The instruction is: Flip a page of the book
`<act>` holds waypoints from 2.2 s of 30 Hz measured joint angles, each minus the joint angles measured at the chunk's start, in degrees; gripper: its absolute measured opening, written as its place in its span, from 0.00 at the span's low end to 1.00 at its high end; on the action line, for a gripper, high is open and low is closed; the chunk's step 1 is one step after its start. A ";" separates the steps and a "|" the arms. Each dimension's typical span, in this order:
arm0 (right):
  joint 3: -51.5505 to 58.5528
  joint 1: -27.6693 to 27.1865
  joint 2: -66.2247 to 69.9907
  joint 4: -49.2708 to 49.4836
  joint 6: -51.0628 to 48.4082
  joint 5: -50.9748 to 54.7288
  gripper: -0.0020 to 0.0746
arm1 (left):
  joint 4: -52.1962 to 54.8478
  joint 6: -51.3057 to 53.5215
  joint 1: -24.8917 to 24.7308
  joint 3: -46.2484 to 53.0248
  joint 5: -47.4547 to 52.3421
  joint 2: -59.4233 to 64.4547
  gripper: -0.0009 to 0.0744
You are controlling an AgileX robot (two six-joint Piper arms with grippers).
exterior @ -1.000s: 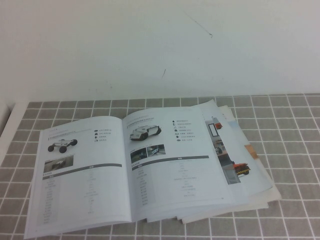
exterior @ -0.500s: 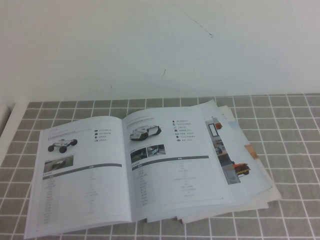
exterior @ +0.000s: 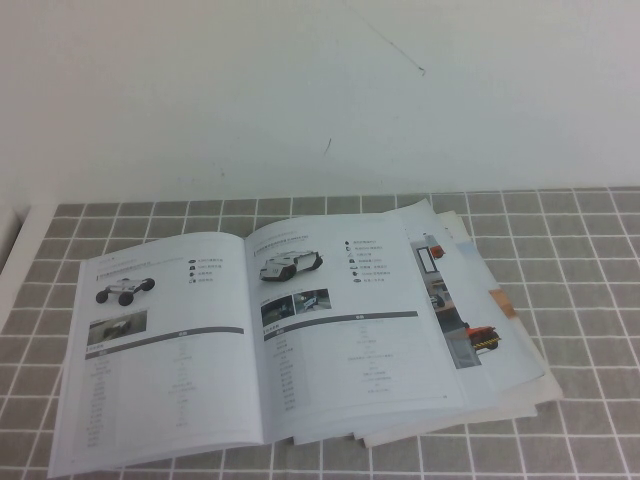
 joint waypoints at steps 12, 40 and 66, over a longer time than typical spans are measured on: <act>0.00 0.00 0.00 0.00 0.00 0.03 0.02 | 4.10 -2.23 1.87 9.46 -12.66 -1.99 0.01; 0.00 0.00 0.00 0.09 -0.04 0.13 0.02 | -8.30 -5.68 11.46 9.04 -3.99 -2.21 0.01; 1.52 -31.32 -16.84 2.15 -0.91 3.09 0.02 | -8.45 -5.94 11.46 9.04 -3.99 -2.21 0.01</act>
